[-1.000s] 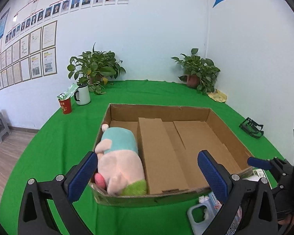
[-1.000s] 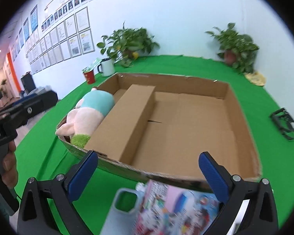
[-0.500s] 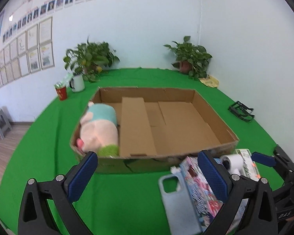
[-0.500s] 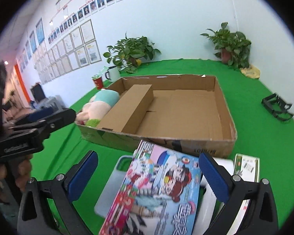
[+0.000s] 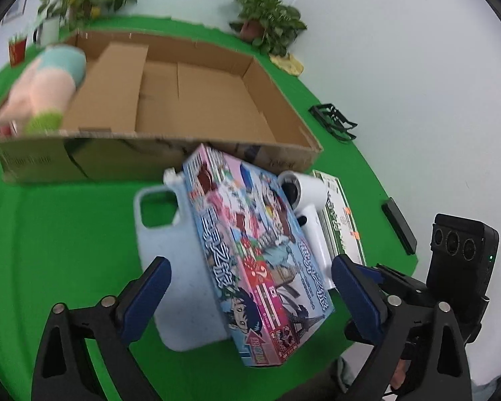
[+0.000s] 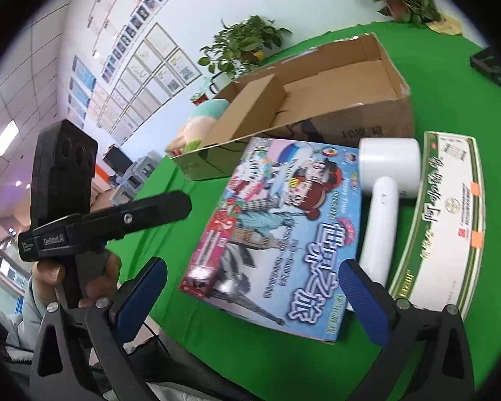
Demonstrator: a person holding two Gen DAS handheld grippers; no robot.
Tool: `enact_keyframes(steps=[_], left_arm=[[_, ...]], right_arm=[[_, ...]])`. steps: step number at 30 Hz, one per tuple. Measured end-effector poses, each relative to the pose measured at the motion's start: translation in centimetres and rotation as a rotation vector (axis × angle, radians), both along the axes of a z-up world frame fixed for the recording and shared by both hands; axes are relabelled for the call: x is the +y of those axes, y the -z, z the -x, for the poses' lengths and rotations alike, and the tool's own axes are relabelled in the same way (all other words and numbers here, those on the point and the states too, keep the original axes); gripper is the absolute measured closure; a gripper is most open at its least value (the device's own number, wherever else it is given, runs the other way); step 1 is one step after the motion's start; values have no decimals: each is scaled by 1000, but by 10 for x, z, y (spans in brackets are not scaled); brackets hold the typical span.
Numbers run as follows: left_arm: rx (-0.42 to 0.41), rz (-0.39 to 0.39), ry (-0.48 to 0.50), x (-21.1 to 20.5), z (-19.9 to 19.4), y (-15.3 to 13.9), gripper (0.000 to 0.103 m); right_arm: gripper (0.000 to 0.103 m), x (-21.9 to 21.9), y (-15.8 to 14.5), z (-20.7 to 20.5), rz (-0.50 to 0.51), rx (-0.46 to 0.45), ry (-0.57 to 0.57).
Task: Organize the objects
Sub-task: 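Grasp the boxed board game by its edge with the left gripper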
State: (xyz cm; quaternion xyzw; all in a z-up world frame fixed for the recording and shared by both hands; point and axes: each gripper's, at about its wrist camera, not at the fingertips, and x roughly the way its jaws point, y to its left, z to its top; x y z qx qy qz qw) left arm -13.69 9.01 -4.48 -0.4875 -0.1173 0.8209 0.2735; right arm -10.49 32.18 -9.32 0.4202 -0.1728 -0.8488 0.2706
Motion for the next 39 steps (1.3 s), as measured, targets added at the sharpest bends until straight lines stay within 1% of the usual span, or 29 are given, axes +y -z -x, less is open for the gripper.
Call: enact_keyframes(steps=[1, 5, 7, 8, 9, 11, 15, 19, 26, 31, 35, 39], left_arm=[[-12, -1, 4, 2, 3, 4, 12], [-66, -26, 26, 9, 8, 19, 30], [-90, -26, 24, 11, 10, 26, 36], [-108, -21, 22, 11, 12, 30, 42], [-117, -20, 22, 11, 12, 32, 47], [-112, -15, 21, 10, 12, 33, 54], [-116, -26, 10, 8, 13, 35, 58], [-101, -38, -5, 1, 9, 29, 62], [-51, -35, -66, -37, -2, 9, 68], [-58, -46, -101, -64, -10, 10, 68], [-69, -66, -97, -75, -13, 14, 65], [-44, -26, -107, -75, -11, 12, 61]], right_arm=[[1, 1, 2, 1, -3, -11, 6], [1, -3, 7, 8, -36, -53, 5], [1, -5, 12, 12, -31, -76, -3], [0, -5, 14, 13, -29, -86, -2], [0, -5, 15, 13, -29, -84, 1], [0, -5, 15, 13, -36, -83, 4], [0, -5, 16, 15, -26, -87, 15], [0, -9, 14, 15, -10, -87, -3], [0, -38, 14, 13, 0, -90, -57], [0, -48, 19, 14, 9, -117, -72], [0, -48, 21, 18, 35, -138, -67], [0, -50, 24, 21, 43, -157, -59]])
